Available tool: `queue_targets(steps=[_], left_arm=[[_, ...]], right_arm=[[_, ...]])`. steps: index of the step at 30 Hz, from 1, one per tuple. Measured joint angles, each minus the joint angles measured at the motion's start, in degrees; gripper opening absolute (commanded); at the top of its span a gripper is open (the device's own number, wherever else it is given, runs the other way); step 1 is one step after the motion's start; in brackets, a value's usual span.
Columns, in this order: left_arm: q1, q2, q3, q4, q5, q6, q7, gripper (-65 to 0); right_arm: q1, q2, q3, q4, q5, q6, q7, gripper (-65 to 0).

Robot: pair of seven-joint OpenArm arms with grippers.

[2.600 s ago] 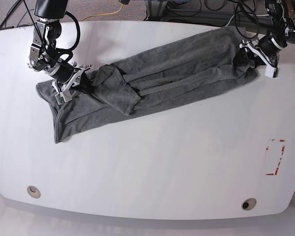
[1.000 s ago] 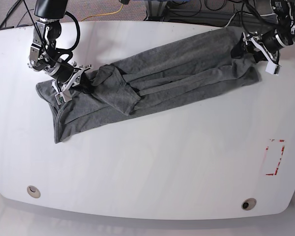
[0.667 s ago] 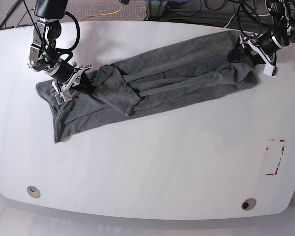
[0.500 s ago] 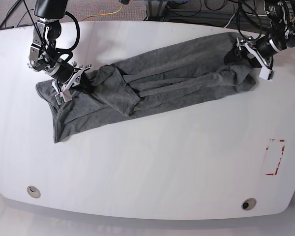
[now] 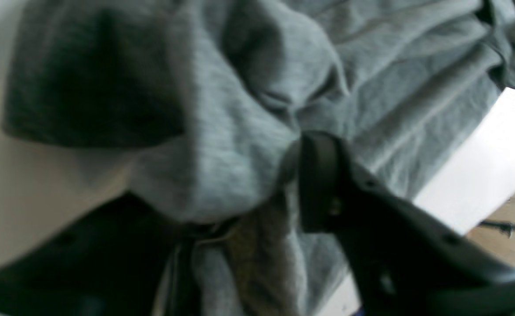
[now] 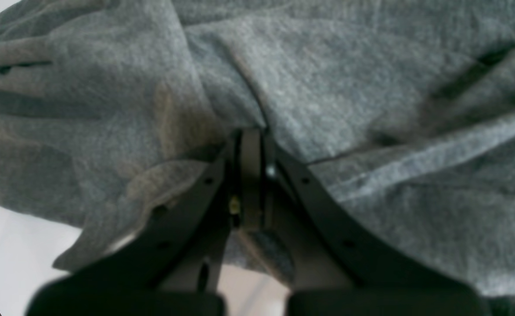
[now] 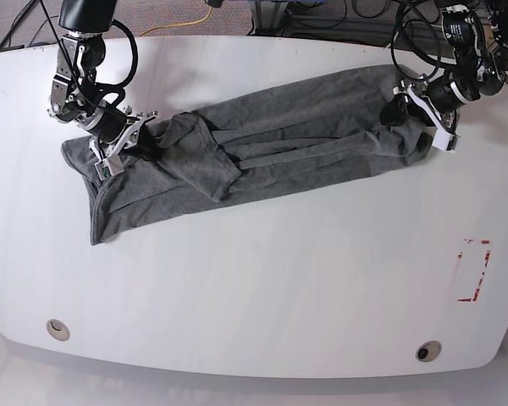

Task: Layout the t-shirt on the table in an organized manner, then fold the t-shirt properly
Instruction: 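Fold the strip end with the left gripper toward the right gripper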

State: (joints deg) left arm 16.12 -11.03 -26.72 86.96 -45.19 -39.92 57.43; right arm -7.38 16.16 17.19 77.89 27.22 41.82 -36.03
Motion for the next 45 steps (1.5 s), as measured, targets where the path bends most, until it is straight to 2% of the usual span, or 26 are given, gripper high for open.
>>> queue_targets(steps=[3,10,19,25,28,33,35,42,45], left_arm=[[-0.09,0.33,0.13,-0.02,0.66,-0.04,-0.02,-48.2],[-0.11,0.35,-0.5,-0.02,3.1,-0.07,-0.09,-65.0],[-1.36,0.55,-1.03,0.55,6.86,-0.66,-0.17,-64.9],[-0.76,0.44,-1.03,5.55,10.1,0.09,1.92,-64.9],[-0.35,-0.2,-0.94,10.47,10.01,2.45,2.89,-64.9],[-1.22,-1.57,-0.81,17.79,8.76,3.56,2.45,-64.9],[-1.68,-1.55,-0.7,19.58,8.72,3.65,3.32,-64.9],[-5.27,-1.07,-0.59,21.55,9.18,3.72,12.48,-64.9],[-6.84,-1.05,-0.59,21.64,9.03,3.69,13.38,-64.9]], right_arm=[[0.0,0.0,0.0,0.0,0.02,0.02,0.02,-64.5],[0.0,0.0,0.0,0.0,0.0,0.0,0.02,-64.5],[0.0,0.0,0.0,0.0,0.0,0.0,0.02,-64.5],[0.0,0.0,0.0,0.0,0.0,0.02,0.02,-64.5],[0.0,0.0,0.0,0.0,0.0,0.0,0.02,-64.5],[0.0,-0.02,0.0,0.0,0.0,0.0,0.02,-64.5],[0.0,-0.11,0.02,0.0,0.0,0.0,0.0,-64.5],[0.0,-0.13,0.02,0.0,0.0,0.02,0.02,-64.5],[0.0,-0.13,0.02,0.0,0.0,0.02,0.02,-64.5]])
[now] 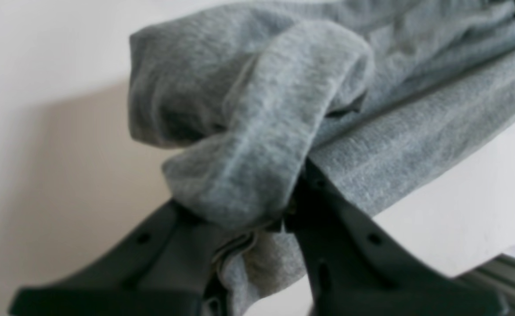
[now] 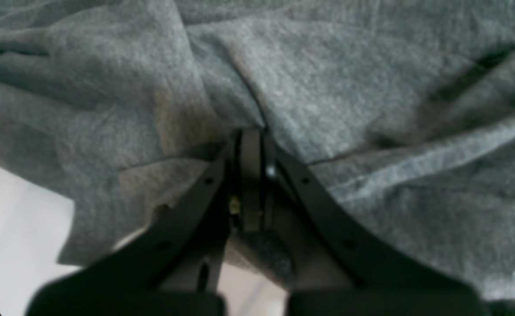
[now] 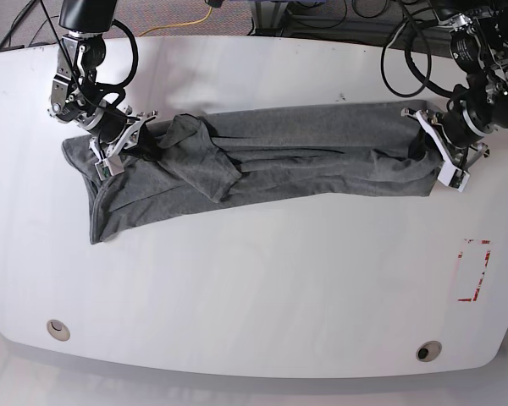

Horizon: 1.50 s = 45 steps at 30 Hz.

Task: Layout the t-shirt on the table in an organized manner, then fold the t-shirt properly
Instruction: 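Fold the strip end with the left gripper toward the right gripper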

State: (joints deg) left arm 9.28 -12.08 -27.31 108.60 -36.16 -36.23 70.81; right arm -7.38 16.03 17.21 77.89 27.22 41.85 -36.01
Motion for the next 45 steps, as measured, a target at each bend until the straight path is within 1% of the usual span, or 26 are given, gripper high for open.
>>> queue_targets(steps=[4,8,15,20,21,23,28,34,37,45], left_arm=[[-1.14,0.31,1.36,0.07,0.48,0.24,0.22,-64.9],[-2.38,2.32,4.35,0.04,1.18,0.22,0.59,-64.9],[-5.05,7.08,11.74,0.0,0.81,2.84,0.66,-64.9],[-6.29,11.85,14.51,0.0,1.05,2.8,0.31,-64.7],[-6.29,12.31,14.71,-0.02,1.16,2.82,0.35,-64.7],[-6.12,14.49,16.04,-0.11,2.34,2.8,0.35,-64.7],[-7.13,17.79,20.94,-0.39,8.04,2.82,1.25,-64.7],[-8.02,20.7,25.31,-1.6,9.18,2.8,0.33,-64.7],[-8.17,21.18,26.38,-3.58,8.92,2.78,0.33,-64.7],[-10.95,20.55,26.1,-9.25,9.55,2.82,0.24,-64.7]], right_arm=[[0.0,0.02,0.0,0.0,0.0,-0.02,0.0,-64.5],[0.0,0.04,0.04,0.0,-0.02,0.0,-0.02,-64.5],[0.0,0.09,0.04,0.0,0.0,-0.02,-0.02,-64.5],[0.0,0.02,0.04,0.0,0.0,0.0,0.0,-64.5],[0.0,0.02,0.04,0.0,0.0,0.0,0.0,-64.5],[0.0,0.02,0.02,0.0,0.02,0.0,0.0,-64.5],[0.0,0.02,0.04,0.0,0.0,0.0,0.0,-64.5],[0.0,0.09,0.02,0.0,0.02,0.0,0.0,-64.5],[0.0,0.0,0.04,0.0,0.02,0.0,0.0,-64.5],[0.0,0.0,0.04,0.0,0.0,-0.02,0.0,-64.5]])
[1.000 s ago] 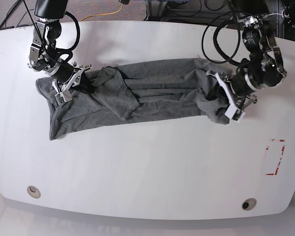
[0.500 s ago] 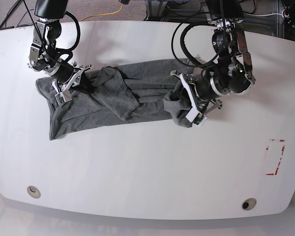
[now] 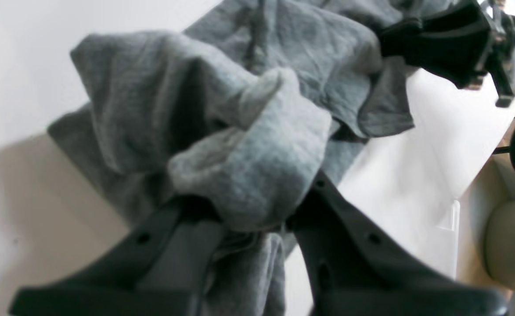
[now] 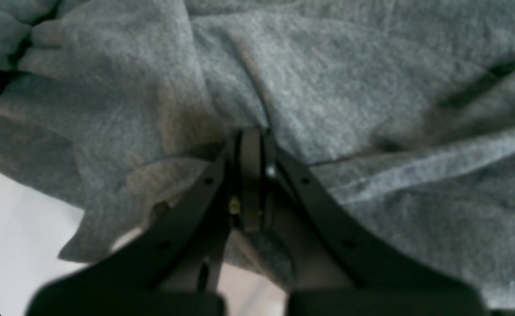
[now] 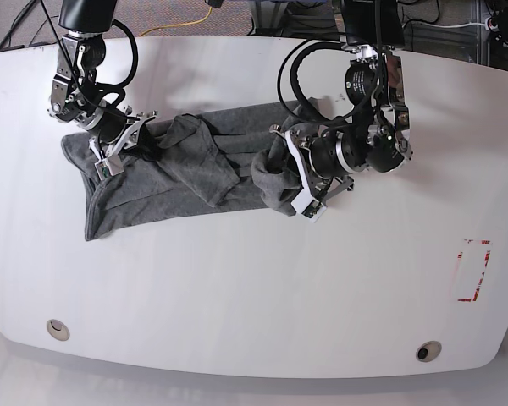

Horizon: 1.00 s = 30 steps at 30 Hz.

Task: Layout the t-shirt on the table in an organized manner, then fold the t-shirt properly
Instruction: 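Fold the strip end with the left gripper toward the right gripper, then lay the folded end down with the left gripper near the right gripper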

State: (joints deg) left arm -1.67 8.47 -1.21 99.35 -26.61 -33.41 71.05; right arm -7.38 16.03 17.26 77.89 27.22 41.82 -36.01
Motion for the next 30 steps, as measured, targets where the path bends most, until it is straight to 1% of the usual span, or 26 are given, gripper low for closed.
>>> queue_targets(steps=[7,13,24,27,30], left_arm=[[-2.08,0.37,0.26,-4.81,-0.24,-0.02,-0.13,-64.7],[-2.82,0.07,0.79,-5.7,-0.13,0.02,-0.04,-64.6],[-6.14,0.26,9.11,-9.2,-0.26,0.0,-0.02,-63.7],[-6.95,0.04,10.71,-10.32,-0.17,0.02,0.02,-57.6],[-8.02,-0.22,12.72,-11.19,0.04,0.0,0.09,-44.9]], right_arm=[[0.0,0.0,0.0,0.0,0.0,0.02,0.0,-64.5],[0.0,0.0,0.0,0.0,0.02,0.02,0.0,-64.5],[0.02,0.0,0.0,0.0,0.0,0.0,0.0,-64.5],[0.04,0.0,0.0,0.0,0.0,0.02,-0.02,-64.5],[0.04,0.0,0.0,0.0,0.0,0.0,-0.02,-64.5]])
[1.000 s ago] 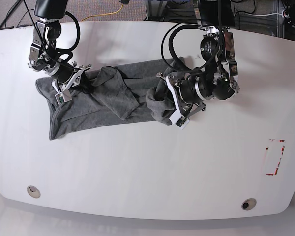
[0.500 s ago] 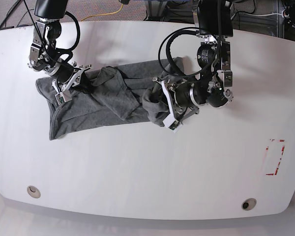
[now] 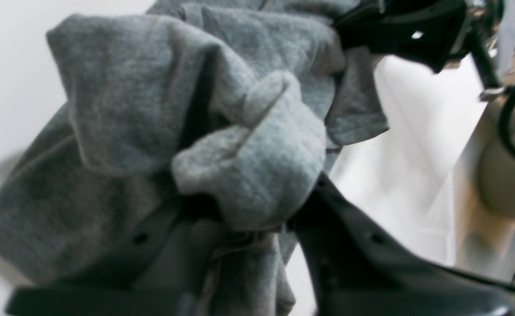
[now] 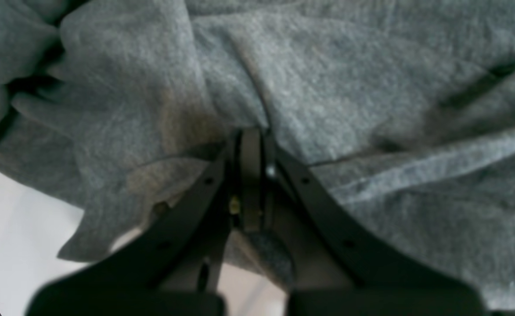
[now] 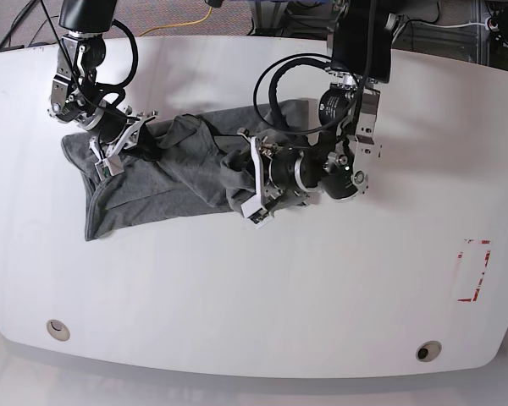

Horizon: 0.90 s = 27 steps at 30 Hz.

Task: Layout the t-shirt on the table in an organized manner, then fold the t-shirt properly
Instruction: 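Lay the folded end down with the left gripper near the right gripper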

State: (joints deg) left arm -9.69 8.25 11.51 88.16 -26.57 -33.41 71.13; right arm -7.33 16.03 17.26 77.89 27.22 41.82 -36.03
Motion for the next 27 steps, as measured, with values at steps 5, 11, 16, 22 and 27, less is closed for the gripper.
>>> queue_targets(steps=[5,11,16,22,27], left_arm=[[-0.66,0.24,1.25,0.17,-0.39,0.0,-0.26,-24.3],[-1.99,-0.09,3.69,2.29,-0.13,-0.02,0.15,-19.0],[-4.31,-0.22,10.99,5.99,-0.28,-0.07,-0.04,-19.2],[-6.4,0.59,13.81,11.61,-1.57,-0.59,-0.11,-19.2],[-8.63,-3.67,12.61,12.44,0.09,-0.68,-0.7,-19.3]], right_arm=[[-0.02,0.0,0.0,0.0,0.0,0.02,0.0,-64.5],[-0.04,0.0,0.0,0.0,0.0,0.02,0.0,-64.5],[-0.04,0.0,0.0,0.0,-0.02,0.02,0.0,-64.5],[0.09,-0.02,0.0,-0.02,0.02,0.02,-0.02,-64.5],[0.31,-0.02,0.0,0.04,0.04,0.02,-1.11,-64.5]])
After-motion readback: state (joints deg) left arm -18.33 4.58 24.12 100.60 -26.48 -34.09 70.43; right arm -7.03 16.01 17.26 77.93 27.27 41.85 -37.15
